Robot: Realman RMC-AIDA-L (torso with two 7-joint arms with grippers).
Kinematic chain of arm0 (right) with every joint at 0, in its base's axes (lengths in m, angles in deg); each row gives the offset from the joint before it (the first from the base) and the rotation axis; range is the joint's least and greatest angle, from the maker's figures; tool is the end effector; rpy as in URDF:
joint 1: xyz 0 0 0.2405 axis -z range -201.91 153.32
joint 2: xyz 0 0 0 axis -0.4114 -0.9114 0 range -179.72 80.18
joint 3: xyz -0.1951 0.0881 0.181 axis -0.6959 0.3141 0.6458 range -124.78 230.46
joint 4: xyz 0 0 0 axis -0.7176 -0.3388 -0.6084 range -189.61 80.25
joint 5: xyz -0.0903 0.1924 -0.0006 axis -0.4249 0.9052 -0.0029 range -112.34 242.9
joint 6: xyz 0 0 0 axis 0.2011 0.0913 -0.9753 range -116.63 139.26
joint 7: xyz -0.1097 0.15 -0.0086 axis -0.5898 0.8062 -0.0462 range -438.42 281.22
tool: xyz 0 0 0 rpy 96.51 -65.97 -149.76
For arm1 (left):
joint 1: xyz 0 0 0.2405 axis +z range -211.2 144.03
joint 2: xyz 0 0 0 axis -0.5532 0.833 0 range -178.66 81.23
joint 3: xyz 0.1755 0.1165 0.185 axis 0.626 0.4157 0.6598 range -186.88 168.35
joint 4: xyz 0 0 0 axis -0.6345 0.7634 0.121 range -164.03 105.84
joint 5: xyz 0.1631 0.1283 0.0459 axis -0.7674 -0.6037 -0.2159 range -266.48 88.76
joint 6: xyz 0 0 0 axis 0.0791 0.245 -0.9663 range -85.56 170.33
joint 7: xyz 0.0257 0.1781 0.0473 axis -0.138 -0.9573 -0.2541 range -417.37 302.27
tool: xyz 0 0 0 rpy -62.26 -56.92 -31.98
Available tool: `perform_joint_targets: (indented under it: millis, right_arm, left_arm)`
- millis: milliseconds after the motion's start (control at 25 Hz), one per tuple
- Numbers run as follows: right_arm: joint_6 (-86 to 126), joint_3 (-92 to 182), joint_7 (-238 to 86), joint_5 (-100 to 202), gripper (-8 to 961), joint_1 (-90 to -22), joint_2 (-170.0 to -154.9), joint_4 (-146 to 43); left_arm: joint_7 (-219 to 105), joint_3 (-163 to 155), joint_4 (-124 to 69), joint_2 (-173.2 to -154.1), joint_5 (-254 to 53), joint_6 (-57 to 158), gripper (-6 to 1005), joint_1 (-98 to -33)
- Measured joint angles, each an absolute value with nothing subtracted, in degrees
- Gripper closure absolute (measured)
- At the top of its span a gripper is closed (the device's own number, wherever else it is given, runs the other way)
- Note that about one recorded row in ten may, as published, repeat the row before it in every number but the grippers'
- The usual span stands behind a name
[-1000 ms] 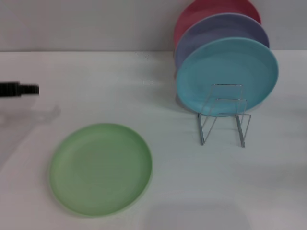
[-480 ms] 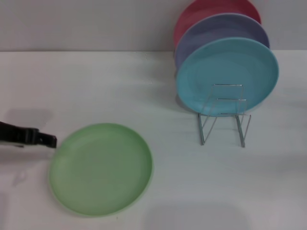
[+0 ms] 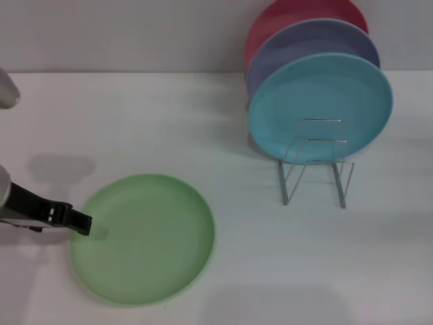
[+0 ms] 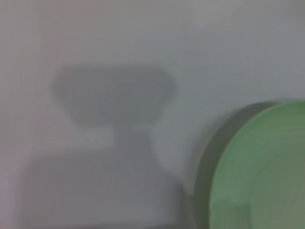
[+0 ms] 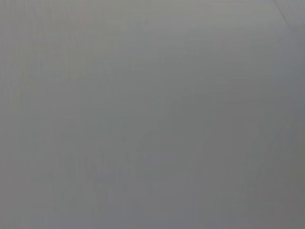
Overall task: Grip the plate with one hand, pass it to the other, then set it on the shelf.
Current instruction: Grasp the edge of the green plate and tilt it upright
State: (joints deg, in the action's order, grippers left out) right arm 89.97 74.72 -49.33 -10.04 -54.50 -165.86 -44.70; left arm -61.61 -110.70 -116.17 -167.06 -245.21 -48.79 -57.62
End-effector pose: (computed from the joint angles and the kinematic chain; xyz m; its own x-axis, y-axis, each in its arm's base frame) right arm 0.3923 0.3797 0.1459 0.5424 0.4259 -0.7242 -0.8392 0.2326 -0.4916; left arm -0.2704 0.3511 -0.0080 0.3158 0.9444 0.0913 0.7712 -0.1995 -0.6045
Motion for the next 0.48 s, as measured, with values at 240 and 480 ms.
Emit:
perform_joint_targets:
  millis: [240, 480]
  right_arm:
    - [89.77, 74.73, -49.33, -10.04, 322, -54.56, -165.40, -44.67]
    - [89.71, 74.72, -49.34, -10.04, 322, -54.58, -165.23, -44.66]
  left_arm:
    - [-60.52, -109.46, -113.59, -167.14, -245.04, -47.52, 155, -59.05]
    - [-59.85, -108.65, -108.51, -167.14, -245.16, -45.14, 155, -61.07]
